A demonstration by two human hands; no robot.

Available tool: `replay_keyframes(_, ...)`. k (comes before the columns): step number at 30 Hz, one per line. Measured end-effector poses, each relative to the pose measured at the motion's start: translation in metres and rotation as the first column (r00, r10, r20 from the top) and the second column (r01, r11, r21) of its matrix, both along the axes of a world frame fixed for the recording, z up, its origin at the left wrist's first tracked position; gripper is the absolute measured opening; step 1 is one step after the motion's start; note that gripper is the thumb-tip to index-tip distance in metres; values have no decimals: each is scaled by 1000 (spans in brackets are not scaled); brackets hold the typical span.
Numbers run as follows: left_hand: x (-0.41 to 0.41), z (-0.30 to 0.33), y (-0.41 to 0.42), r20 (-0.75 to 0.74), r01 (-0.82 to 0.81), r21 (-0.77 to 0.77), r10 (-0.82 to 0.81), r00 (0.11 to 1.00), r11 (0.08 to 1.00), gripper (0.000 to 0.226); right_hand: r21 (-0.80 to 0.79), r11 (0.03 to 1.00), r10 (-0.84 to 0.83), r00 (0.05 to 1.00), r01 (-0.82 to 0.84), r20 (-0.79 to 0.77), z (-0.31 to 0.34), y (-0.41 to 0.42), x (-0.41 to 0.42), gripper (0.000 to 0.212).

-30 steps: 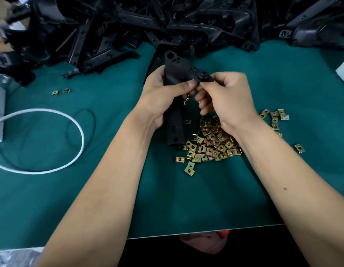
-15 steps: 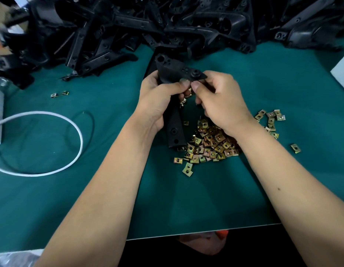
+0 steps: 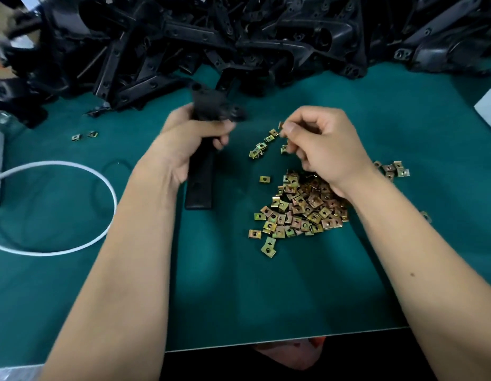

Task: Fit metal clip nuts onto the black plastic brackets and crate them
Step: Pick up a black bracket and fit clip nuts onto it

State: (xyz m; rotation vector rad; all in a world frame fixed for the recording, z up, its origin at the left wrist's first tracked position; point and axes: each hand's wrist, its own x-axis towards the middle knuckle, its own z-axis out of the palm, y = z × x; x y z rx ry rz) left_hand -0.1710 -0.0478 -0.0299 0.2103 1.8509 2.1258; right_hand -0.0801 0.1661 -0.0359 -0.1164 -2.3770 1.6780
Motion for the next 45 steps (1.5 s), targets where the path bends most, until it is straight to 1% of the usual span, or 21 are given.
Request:
replay_keyframes(1, 3, 1, 5, -44, 87, -41, -88, 995, 995, 23, -23, 1000, 9, 1000, -9, -16, -1, -4, 0, 17)
replay_keyframes(3, 5, 2, 11, -113, 178, -119, -192, 975, 977, 25, -45, 999, 12, 998, -15, -68, -3, -7, 1, 14)
replay_keyframes(5, 8, 0, 12, -126, 237, -178, -261, 957, 955, 26, -105, 994, -12, 992, -1, -123, -2, -6, 1, 12)
replay_keyframes(7, 11, -1, 11, -111, 272, -209, -299, 948, 939, 26, -214, 977, -45, 988, 14, -145, 0, -5, 1, 12)
replay_keyframes(9, 11, 0, 10, -87, 247, -164, -264, 961, 955, 25, -305, 952, -70, 988, 25, -136, 1, -5, 1, 13)
replay_keyframes(11, 10, 1, 10, -62, 205, -76, -210, 976, 976, 28, -351, 936, -70, 991, 27, -110, 1, -6, 1, 15)
replay_keyframes(14, 9, 1, 5, -24, 219, -27, -220, 975, 975, 38, -404, 915, -35, 998, 8, -60, -1, -10, 1, 16)
replay_keyframes(16, 8, 0, 1, -16, 272, -34, -273, 962, 962, 41, -402, 915, -5, 998, -19, -59, -2, -12, 2, 17)
replay_keyframes(18, 9, -1, 0, -3, 300, -9, -300, 954, 954, 39, -363, 931, 18, 997, -45, -77, -3, -14, 2, 20)
replay_keyframes(21, 10, -2, 2, 6, 308, 39, -308, 951, 951, 33, -364, 930, 20, 996, -50, -87, -3, -15, 3, 14)
replay_keyframes(24, 10, -3, 2, -14, 336, 20, -336, 942, 942, 32, -357, 933, 9, 995, -43, -96, -3, -14, 4, 8)
replay_keyframes(32, 10, -3, 4, -23, 352, -4, -352, 936, 936, 30, -357, 933, 14, 996, -44, -86, -3, -17, 4, 10)
replay_keyframes(37, 9, -3, 5, -47, 376, -48, -378, 925, 925, 30, -333, 942, 18, 997, -43, -79, -3, -19, 3, 12)
replay_keyframes(40, 8, -4, 5, -46, 382, -51, -384, 922, 923, 35, -368, 929, 11, 998, -32, -60, -3, -18, 2, 13)
replay_keyframes(43, 8, -5, 5, -39, 367, -33, -368, 929, 930, 31, -444, 896, -21, 999, 4, -32, -1, -17, 1, 11)
replay_keyframes(45, 8, -5, 5, -39, 364, -30, -365, 930, 931, 30, -453, 892, -17, 1000, 5, -22, -1, -18, 1, 10)
